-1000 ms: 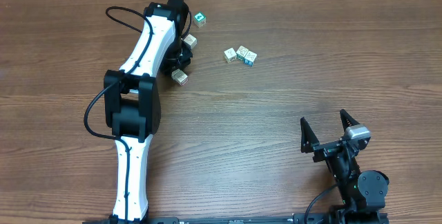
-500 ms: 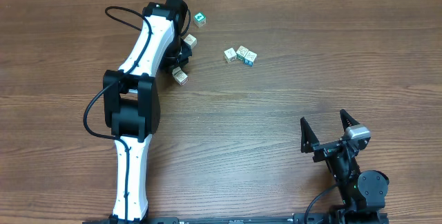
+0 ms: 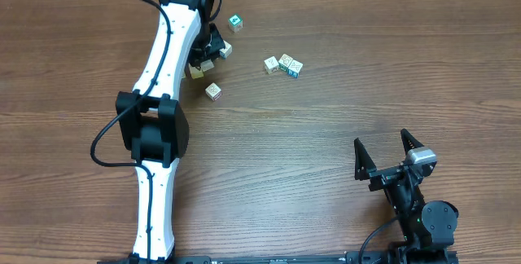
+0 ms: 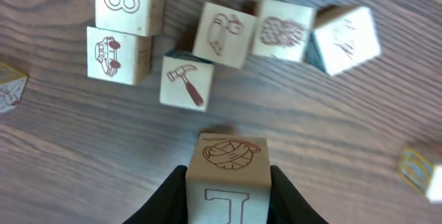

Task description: Form a tower

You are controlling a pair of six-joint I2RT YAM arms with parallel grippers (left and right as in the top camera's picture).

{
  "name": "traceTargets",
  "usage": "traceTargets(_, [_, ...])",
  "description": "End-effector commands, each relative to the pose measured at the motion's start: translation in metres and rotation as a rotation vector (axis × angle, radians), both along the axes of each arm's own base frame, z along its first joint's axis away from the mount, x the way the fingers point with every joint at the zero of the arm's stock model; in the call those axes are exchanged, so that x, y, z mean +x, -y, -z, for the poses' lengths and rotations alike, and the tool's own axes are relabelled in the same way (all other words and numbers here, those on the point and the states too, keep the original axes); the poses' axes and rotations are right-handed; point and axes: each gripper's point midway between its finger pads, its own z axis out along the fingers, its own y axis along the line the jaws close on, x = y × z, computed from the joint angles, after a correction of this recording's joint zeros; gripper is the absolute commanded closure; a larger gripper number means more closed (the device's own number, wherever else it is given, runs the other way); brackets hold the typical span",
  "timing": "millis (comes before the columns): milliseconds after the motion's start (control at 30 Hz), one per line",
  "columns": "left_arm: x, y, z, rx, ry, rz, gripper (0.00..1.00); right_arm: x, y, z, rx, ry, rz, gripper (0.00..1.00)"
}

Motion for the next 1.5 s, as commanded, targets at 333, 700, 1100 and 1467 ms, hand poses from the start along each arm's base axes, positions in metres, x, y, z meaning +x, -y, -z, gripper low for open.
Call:
traceTargets(333, [-0.021,0.039,-0.131,-0.099,0.24,0.264,0.73,0.0,0.0,0.002,-0.004,0.004,0.002,0.0])
traceTargets(700, [-0.069,0.075,-0.159,-0.101,0.216,0.396,0.72,0.0,0.0,0.002,-0.004,0.004,0.002,0.0])
traceTargets(1100, [-0.105,0.119,-0.148,-0.093,0.135,0.526,0.69,0.0,0.0,0.002,-0.004,0.004,0.002,0.0])
traceTargets(1467, [-0.128,0.14,-0.094,-0.043,-0.005,0.523,0.66,0.0,0.0,0.002,-0.004,0.004,0.002,0.0])
